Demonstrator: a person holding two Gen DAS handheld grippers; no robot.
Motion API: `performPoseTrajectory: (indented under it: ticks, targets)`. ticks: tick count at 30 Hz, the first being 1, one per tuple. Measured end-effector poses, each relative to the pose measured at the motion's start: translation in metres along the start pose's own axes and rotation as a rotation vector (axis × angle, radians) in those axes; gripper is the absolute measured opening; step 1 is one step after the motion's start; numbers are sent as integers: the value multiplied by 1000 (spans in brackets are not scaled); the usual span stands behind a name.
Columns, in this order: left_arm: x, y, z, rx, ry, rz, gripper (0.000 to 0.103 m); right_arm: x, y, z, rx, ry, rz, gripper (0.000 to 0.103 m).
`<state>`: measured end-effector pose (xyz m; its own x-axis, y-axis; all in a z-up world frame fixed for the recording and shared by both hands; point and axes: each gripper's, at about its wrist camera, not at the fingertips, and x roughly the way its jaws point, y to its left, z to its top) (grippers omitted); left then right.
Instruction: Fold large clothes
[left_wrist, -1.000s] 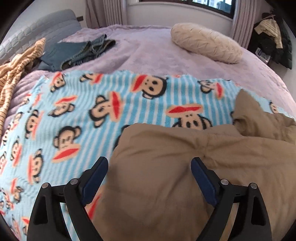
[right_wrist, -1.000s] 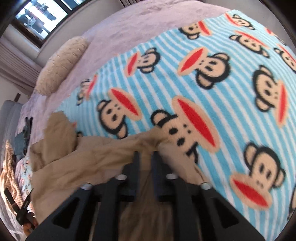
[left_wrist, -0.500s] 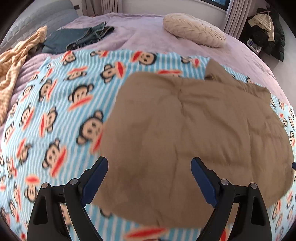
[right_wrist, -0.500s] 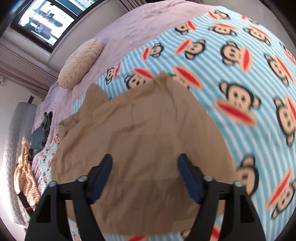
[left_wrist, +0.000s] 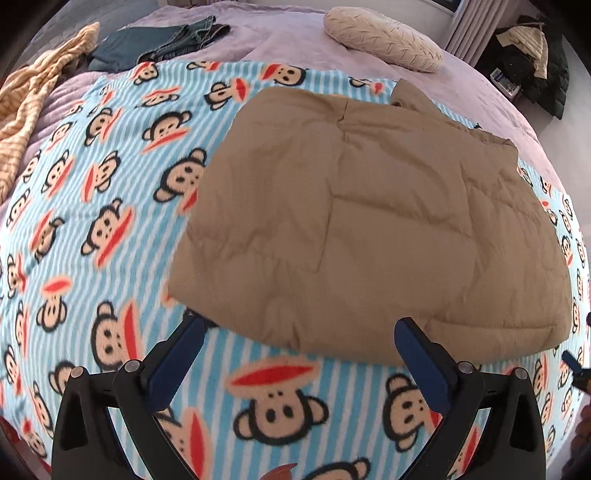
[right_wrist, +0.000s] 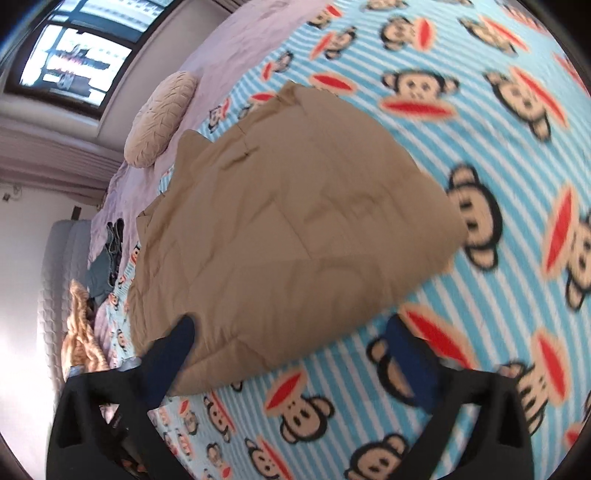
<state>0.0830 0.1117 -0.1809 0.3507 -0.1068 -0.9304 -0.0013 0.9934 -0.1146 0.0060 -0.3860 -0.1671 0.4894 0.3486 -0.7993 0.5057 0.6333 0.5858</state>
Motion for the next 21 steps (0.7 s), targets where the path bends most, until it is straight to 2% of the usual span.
performPoseTrajectory:
  ticks: [9,15,21]
  targets:
    - [11,1,-9,-43,67,-58,103,20,-25,-15,131,29,53,103]
    - [26,21,-15,-144,92,-81,103,35,-39,-16,196,65,94,103]
    - [44,51,-20,-342,129,-324,103,52,-43,-10,209,96,182,103]
